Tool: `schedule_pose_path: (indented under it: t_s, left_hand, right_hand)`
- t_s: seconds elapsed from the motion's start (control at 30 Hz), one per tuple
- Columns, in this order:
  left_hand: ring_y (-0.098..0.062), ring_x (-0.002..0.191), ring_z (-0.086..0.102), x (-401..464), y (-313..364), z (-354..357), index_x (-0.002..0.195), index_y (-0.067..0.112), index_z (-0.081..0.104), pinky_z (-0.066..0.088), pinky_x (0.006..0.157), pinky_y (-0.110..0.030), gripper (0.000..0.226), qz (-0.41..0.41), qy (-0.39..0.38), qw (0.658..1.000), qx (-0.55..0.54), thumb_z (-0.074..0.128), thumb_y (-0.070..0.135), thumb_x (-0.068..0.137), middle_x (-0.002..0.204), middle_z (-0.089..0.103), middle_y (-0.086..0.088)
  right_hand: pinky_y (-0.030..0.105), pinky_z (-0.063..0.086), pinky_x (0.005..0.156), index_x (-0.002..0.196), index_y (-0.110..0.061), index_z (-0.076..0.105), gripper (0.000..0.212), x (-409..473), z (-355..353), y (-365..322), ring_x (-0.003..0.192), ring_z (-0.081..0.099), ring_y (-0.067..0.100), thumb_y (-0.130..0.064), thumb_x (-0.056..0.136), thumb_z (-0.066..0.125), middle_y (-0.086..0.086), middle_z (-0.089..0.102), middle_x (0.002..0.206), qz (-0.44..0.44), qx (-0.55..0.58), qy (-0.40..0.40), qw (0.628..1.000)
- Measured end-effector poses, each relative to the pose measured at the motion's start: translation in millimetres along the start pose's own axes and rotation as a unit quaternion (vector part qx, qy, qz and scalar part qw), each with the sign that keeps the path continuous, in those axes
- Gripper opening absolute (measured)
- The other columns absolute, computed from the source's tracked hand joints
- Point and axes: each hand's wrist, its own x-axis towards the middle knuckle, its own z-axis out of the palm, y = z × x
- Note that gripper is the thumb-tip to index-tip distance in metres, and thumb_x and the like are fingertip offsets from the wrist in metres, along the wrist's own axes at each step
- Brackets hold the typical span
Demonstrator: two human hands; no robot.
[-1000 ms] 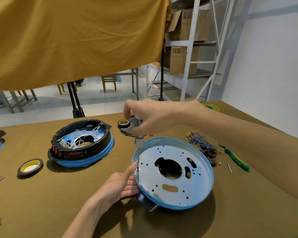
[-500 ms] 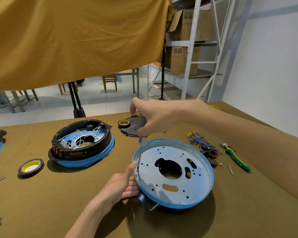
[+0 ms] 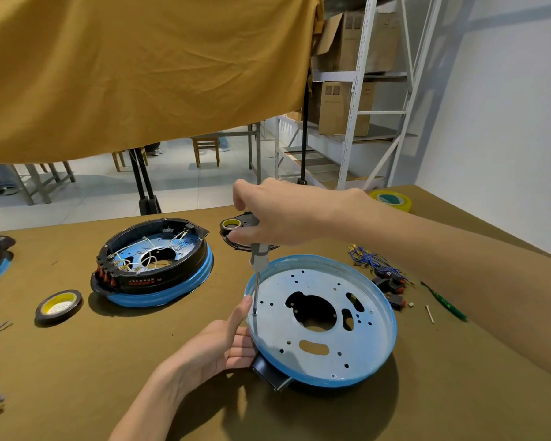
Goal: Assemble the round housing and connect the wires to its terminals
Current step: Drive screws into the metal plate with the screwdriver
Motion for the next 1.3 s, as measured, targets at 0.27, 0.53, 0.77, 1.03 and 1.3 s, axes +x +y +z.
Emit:
schedule_pose_path:
  t_s: [0.27,0.53,0.77,1.03,1.3]
  left_hand:
    - [-0.013,0.056,0.067,0,1,0,0.09,0.005,0.063,0.054,0.052,-0.021,0.08,-0.005,-0.009,0.999,-0.043,0.066,0.079,0.059,0.07,0.072,-0.006]
    - [-0.023,0.091,0.077,-9,-2,4,0.12,-0.002,0.064,0.06,0.069,-0.026,0.083,0.0,-0.011,0.995,-0.1,0.065,0.07,0.077,0.109,0.077,-0.018]
    - [-0.02,0.082,0.078,-13,1,9,0.117,-0.002,0.065,0.059,0.063,-0.024,0.082,0.001,0.0,0.994,-0.112,0.067,0.069,0.075,0.101,0.079,-0.016]
    - [-0.025,0.105,0.075,-11,0,7,0.122,0.001,0.063,0.06,0.091,-0.032,0.088,0.008,0.004,0.997,-0.078,0.064,0.075,0.073,0.109,0.078,-0.014]
    - [-0.023,0.101,0.076,-14,2,8,0.124,0.003,0.062,0.061,0.077,-0.027,0.081,0.009,-0.012,0.996,-0.086,0.063,0.071,0.08,0.111,0.078,-0.014]
  right_hand:
    - [0.027,0.042,0.047,0.122,-0.014,0.043,0.046,3,-3,3,0.057,0.056,0.011,-0.05,0.099,0.06,-0.001,0.06,0.079,0.021,-0.006,0.002,1.0]
    - [0.027,0.046,0.044,0.12,-0.015,0.041,0.041,3,-5,4,0.055,0.058,0.012,-0.046,0.099,0.061,0.003,0.066,0.084,0.035,-0.001,-0.017,0.999]
    - [0.024,0.051,0.044,0.127,-0.016,0.039,0.045,0,-11,3,0.057,0.061,0.015,-0.033,0.096,0.067,0.004,0.066,0.087,0.049,0.059,-0.066,0.995]
    - [0.023,0.048,0.043,0.126,-0.016,0.037,0.051,1,-14,-1,0.051,0.061,0.012,-0.029,0.092,0.073,0.005,0.067,0.085,0.047,0.072,-0.083,0.993]
    - [0.026,0.053,0.046,0.128,-0.018,0.034,0.056,3,-14,-1,0.051,0.064,0.014,-0.026,0.09,0.073,0.007,0.07,0.086,0.047,0.086,-0.095,0.991]
